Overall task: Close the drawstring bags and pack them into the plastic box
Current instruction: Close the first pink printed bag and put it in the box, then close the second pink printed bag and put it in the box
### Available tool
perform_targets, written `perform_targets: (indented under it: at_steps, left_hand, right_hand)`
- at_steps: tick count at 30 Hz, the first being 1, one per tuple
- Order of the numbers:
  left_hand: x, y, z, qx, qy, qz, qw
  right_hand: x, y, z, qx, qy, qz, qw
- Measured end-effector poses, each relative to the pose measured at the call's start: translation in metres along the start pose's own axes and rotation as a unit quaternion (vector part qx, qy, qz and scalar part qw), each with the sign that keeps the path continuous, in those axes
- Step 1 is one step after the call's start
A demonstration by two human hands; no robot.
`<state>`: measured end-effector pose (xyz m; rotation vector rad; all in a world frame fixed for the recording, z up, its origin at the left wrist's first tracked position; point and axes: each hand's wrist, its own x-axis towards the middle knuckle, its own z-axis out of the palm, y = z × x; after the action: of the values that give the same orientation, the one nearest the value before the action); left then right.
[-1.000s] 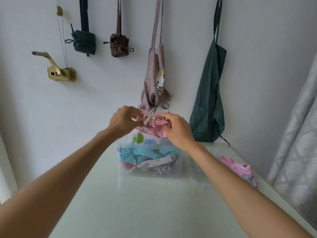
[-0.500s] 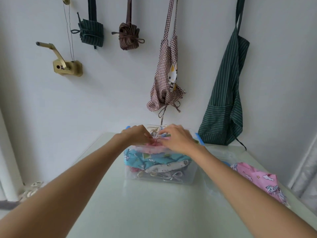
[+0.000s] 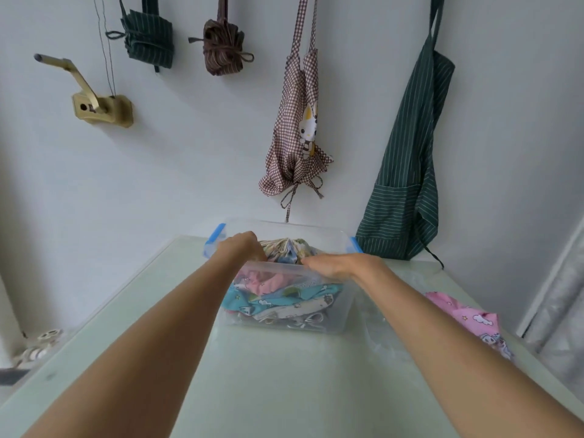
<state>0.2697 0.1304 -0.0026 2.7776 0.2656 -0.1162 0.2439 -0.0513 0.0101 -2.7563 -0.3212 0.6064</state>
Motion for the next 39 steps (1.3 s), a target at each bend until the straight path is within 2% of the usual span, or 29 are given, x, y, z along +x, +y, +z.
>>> perform_targets:
  at_steps: [2, 4, 5, 8, 10, 11, 14, 16, 18, 20, 23, 25, 26, 29, 33, 36, 39]
  left_hand:
    - [-0.004, -0.004, -0.001, -0.002, 0.001, -0.002, 1.0]
    - [-0.018, -0.005, -0.007, 0.0, -0.011, 0.029, 1.0]
    - [-0.026, -0.007, -0.012, -0.01, -0.015, 0.05, 0.999]
    - [-0.051, -0.012, -0.025, -0.059, 0.004, 0.1, 0.993]
    - [-0.069, -0.007, -0.027, -0.031, 0.068, 0.121, 0.99]
    - [-0.077, -0.002, -0.025, -0.014, 0.127, 0.127, 0.984]
    - [-0.11, 0.03, -0.008, -0.06, 0.318, 0.188, 0.927]
    - [-0.134, 0.062, 0.009, -0.105, 0.361, 0.251, 0.892]
    - [-0.148, 0.092, 0.033, -0.122, 0.329, 0.302, 0.886]
    - [-0.151, 0.121, 0.061, -0.129, 0.259, 0.316, 0.904]
    - [-0.14, 0.159, 0.102, -0.125, 0.078, 0.261, 0.954]
    - [-0.128, 0.179, 0.122, -0.097, -0.024, 0.212, 0.972]
    - [-0.121, 0.186, 0.132, -0.078, -0.044, 0.194, 0.977]
    - [-0.101, 0.201, 0.158, -0.019, -0.055, 0.167, 0.984]
    - [-0.085, 0.207, 0.182, 0.021, -0.011, 0.176, 0.984]
    - [-0.082, 0.209, 0.188, 0.017, 0.021, 0.209, 0.978]
    - [-0.085, 0.212, 0.181, -0.011, 0.116, 0.268, 0.956]
  right_hand:
    - [-0.015, -0.004, 0.01, -0.033, 0.109, -0.022, 0.993]
    - [-0.036, -0.001, 0.021, -0.076, 0.23, -0.08, 0.967]
    - [-0.042, 0.004, 0.027, -0.094, 0.258, -0.114, 0.955]
    - [-0.062, 0.026, 0.035, -0.138, 0.267, -0.157, 0.941]
    - [-0.079, 0.048, 0.042, -0.126, 0.293, -0.17, 0.932]
    - [-0.087, 0.058, 0.045, -0.121, 0.311, -0.171, 0.927]
    - [-0.101, 0.099, 0.058, -0.121, 0.348, -0.139, 0.919]
    - [-0.11, 0.13, 0.066, -0.104, 0.392, -0.117, 0.906]
    - [-0.117, 0.157, 0.071, -0.079, 0.457, -0.098, 0.88]
    - [-0.121, 0.179, 0.074, -0.033, 0.481, -0.037, 0.875]
    - [-0.117, 0.22, 0.072, 0.119, 0.439, 0.156, 0.877]
    - [-0.111, 0.243, 0.069, 0.203, 0.391, 0.225, 0.869]
    - [-0.107, 0.254, 0.069, 0.232, 0.371, 0.249, 0.864]
    - [-0.094, 0.274, 0.065, 0.266, 0.326, 0.299, 0.856]
    - [-0.08, 0.289, 0.06, 0.158, 0.32, 0.34, 0.87]
    - [-0.077, 0.287, 0.057, 0.123, 0.408, 0.322, 0.845]
    - [-0.086, 0.276, 0.049, 0.188, 0.508, 0.221, 0.811]
